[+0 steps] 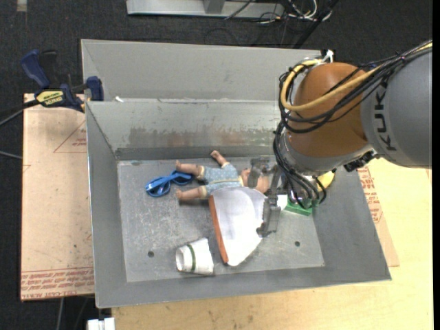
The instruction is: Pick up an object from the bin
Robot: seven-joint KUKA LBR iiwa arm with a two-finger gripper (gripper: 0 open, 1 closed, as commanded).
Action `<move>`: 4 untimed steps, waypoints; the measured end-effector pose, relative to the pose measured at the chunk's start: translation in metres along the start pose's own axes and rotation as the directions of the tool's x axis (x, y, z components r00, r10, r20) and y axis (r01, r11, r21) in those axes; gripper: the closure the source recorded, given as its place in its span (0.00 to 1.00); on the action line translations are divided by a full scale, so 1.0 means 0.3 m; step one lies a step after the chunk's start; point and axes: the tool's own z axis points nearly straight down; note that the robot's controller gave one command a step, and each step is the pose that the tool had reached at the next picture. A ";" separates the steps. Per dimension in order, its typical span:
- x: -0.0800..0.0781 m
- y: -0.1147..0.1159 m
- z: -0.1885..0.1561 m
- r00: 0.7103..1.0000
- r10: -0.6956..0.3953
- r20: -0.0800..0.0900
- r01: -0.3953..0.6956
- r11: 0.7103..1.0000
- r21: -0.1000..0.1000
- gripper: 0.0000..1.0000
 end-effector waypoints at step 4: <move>-0.184 0.267 0.178 1.000 0.007 0.014 -0.007 1.000 -0.002 0.00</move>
Offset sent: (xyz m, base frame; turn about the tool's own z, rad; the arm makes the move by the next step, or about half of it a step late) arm 0.0281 0.0675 -0.0054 -0.0584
